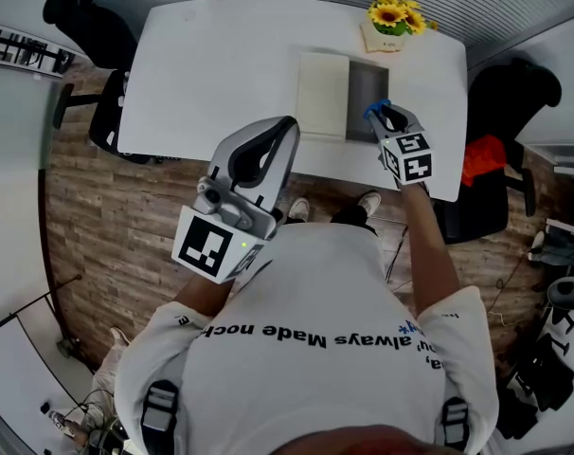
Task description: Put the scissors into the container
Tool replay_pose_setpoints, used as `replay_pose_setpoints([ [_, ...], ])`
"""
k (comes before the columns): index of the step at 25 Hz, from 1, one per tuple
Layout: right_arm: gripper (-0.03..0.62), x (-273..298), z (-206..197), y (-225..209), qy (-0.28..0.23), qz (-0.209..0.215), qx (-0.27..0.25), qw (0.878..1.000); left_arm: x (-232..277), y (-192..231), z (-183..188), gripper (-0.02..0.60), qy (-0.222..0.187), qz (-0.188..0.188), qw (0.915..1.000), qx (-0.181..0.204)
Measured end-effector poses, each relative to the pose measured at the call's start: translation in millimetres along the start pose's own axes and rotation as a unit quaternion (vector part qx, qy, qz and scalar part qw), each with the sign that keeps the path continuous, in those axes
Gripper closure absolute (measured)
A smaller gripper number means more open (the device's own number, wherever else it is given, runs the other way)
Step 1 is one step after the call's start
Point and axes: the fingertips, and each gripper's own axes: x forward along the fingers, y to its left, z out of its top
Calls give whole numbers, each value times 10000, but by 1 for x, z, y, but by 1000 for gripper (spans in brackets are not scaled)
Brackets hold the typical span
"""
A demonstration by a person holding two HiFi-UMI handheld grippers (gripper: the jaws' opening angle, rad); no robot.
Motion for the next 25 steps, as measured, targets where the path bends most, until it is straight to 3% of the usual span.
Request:
replay_pose_setpoints([
  [25, 499, 62, -45, -12, 896, 295, 114, 9955, -1, 1, 1, 561, 37, 73, 10000, 43],
])
